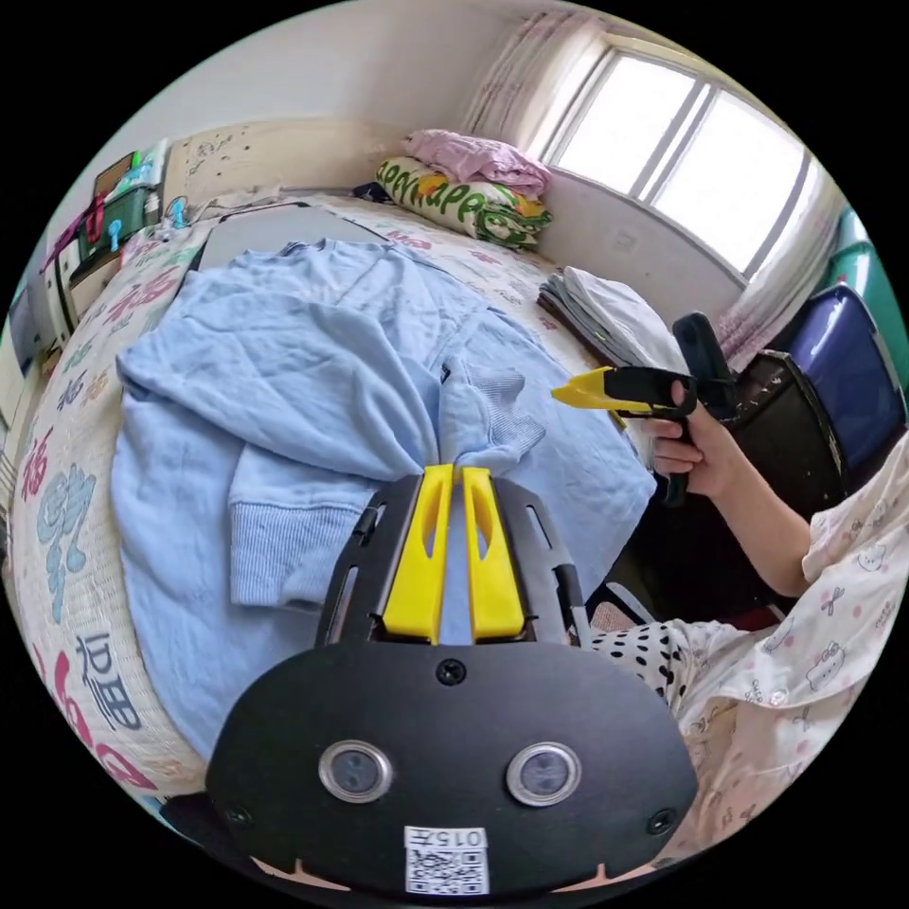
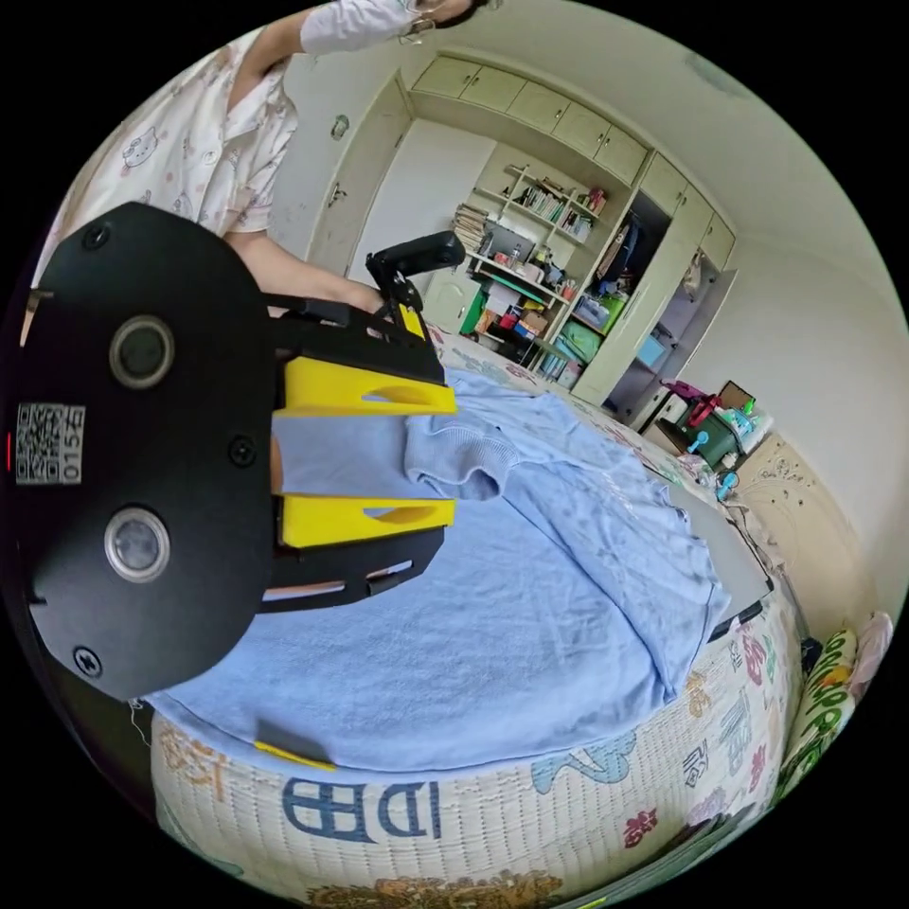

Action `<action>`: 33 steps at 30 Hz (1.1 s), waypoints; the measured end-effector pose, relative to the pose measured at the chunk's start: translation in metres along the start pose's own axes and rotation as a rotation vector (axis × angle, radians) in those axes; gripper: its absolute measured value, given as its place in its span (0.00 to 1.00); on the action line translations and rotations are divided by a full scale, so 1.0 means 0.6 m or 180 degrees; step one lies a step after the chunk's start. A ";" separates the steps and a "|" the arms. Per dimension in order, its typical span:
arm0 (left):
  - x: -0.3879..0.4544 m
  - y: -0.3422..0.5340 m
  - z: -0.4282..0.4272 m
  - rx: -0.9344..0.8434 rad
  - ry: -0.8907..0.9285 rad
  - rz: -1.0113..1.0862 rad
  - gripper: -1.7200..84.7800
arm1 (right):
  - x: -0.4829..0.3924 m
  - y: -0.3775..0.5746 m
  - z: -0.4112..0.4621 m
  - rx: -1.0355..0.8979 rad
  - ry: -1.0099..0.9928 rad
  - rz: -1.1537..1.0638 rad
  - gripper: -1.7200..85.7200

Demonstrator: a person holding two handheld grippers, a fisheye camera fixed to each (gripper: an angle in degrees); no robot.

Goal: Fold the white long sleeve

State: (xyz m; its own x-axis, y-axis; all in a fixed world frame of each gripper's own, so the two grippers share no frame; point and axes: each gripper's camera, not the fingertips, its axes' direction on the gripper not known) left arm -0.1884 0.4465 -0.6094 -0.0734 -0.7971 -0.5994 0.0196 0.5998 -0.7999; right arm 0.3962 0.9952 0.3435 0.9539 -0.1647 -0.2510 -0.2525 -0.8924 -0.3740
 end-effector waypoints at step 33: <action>0.063 -0.064 -0.207 0.0469 0.0021 -0.0403 0.10 | -0.249 0.004 -0.055 -0.0529 0.0507 -0.0618 0.08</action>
State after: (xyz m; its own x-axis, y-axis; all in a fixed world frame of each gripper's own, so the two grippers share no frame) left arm -0.3155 0.4024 -0.5979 -0.0912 -0.8647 -0.4939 0.1557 0.4775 -0.8647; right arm 0.2583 1.0039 0.4097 0.9985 -0.0364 -0.0409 -0.0454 -0.9680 -0.2469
